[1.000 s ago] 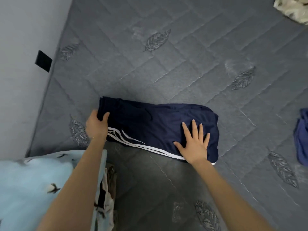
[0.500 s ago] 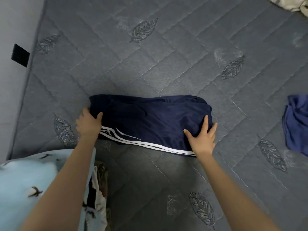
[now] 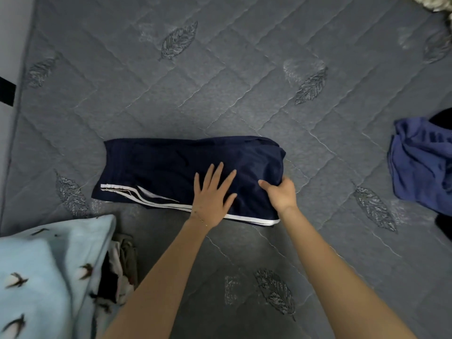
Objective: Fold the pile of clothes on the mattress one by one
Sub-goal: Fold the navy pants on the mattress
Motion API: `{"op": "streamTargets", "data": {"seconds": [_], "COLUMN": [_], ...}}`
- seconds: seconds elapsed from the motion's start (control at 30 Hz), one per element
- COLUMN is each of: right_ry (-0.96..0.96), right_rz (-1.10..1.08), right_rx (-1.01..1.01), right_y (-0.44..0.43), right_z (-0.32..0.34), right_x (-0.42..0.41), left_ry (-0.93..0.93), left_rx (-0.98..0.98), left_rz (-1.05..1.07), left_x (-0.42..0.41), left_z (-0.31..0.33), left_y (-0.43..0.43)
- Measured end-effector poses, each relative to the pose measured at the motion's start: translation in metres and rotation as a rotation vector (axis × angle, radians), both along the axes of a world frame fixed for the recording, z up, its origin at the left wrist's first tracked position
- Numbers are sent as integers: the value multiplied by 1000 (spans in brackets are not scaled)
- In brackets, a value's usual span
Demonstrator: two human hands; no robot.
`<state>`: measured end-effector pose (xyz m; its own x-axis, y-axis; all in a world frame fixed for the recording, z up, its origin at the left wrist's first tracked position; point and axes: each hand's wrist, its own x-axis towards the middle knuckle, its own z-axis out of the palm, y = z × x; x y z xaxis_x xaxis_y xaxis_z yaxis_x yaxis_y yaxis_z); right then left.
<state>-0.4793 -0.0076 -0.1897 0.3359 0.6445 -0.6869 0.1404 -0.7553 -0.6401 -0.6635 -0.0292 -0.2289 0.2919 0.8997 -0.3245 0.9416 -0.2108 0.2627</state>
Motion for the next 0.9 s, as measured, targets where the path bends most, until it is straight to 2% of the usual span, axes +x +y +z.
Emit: {"op": "streamTargets", "data": {"seconds": [0.13,0.33,0.47,0.57,0.7,0.77,0.83,0.9], "right_ry": [29,-19,-100,-250,-302,-296,-288,-275], "right_rz": [56,94,76,41,-24,-11,5,4], "right_rx": [93,72,1,-13,-69,-57,-30,-6], "right_y": [-18,-61,-86,-97,-103,-100,-96,-90], "right_z": [9,14,19,24,24,23,23,23], "right_x": [16,85,152,195,217,213,204,193], "left_ry": [-5,-37,-46,-107,-188,-139,-14,144], "left_rx": [-52,-199,-273,-308,-252,-149,-35,-54], "left_rz": [59,192,137,51,11,79,168,159], "left_x": [32,109,176,218,235,232,221,203], "left_z": [4,13,16,18,18,15,11,5], "left_y": [-25,-71,-96,-107,-119,-118,-112,-102]}}
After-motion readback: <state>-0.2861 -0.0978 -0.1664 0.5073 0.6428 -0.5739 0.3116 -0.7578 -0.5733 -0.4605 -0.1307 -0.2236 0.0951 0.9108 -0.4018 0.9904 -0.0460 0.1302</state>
